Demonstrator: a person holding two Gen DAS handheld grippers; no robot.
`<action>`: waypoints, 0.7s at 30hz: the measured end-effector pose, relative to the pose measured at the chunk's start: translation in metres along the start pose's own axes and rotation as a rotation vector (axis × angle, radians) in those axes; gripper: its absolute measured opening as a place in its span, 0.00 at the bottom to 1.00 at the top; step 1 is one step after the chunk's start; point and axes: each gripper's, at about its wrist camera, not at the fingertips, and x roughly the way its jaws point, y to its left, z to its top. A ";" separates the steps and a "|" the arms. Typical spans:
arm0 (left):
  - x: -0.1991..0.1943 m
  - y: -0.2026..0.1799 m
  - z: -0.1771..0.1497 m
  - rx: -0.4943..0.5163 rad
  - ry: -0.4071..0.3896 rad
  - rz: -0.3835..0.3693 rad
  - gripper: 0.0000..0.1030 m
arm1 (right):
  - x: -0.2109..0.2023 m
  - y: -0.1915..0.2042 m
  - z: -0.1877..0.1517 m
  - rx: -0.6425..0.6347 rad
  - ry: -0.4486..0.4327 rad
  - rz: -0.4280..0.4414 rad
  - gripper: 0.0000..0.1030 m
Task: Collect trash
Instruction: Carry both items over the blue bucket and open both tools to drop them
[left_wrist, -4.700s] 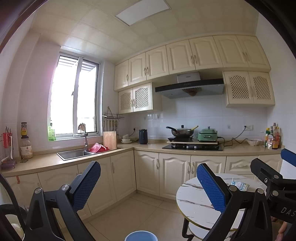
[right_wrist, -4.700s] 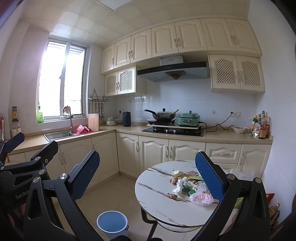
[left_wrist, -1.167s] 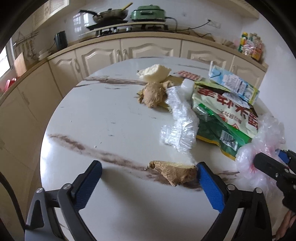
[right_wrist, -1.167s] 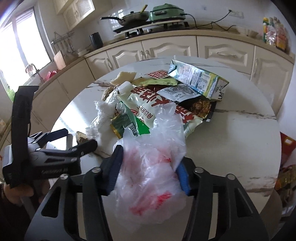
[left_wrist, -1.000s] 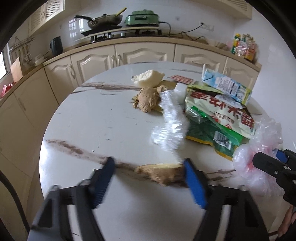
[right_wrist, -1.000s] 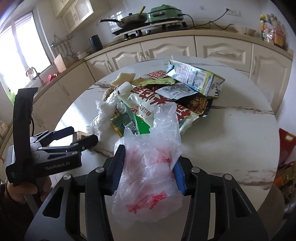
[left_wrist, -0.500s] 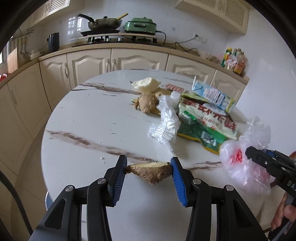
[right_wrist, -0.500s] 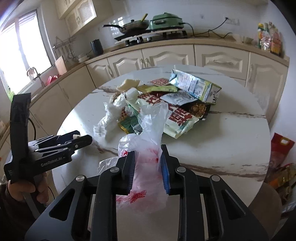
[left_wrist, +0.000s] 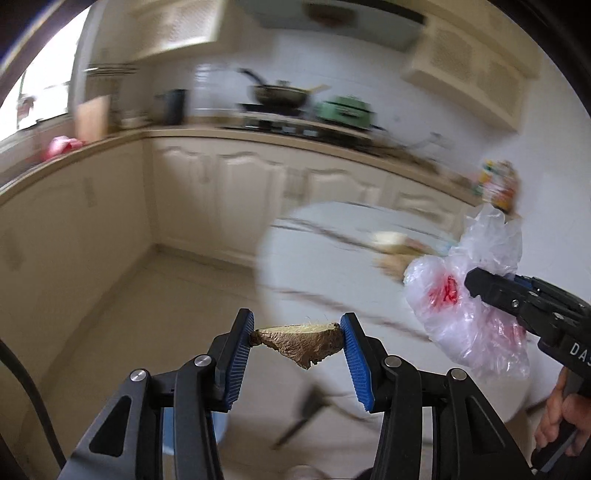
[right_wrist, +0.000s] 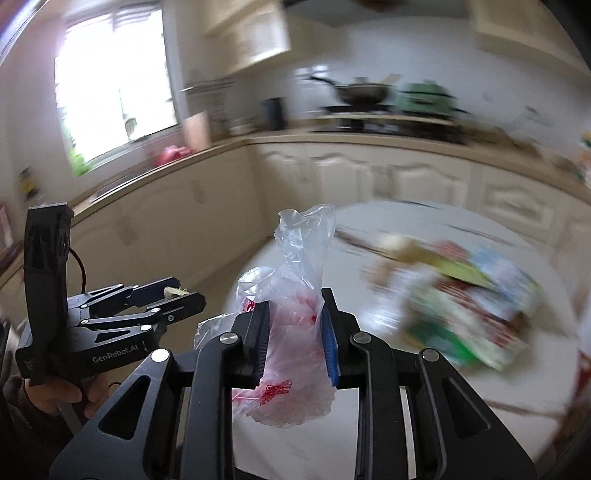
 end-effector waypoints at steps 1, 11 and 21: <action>-0.005 0.019 -0.003 -0.016 -0.003 0.033 0.43 | 0.017 0.022 0.006 -0.027 0.006 0.039 0.23; 0.033 0.191 -0.082 -0.198 0.170 0.276 0.43 | 0.226 0.168 -0.016 -0.161 0.223 0.222 0.24; 0.198 0.257 -0.162 -0.284 0.488 0.194 0.43 | 0.455 0.152 -0.114 -0.016 0.619 0.219 0.30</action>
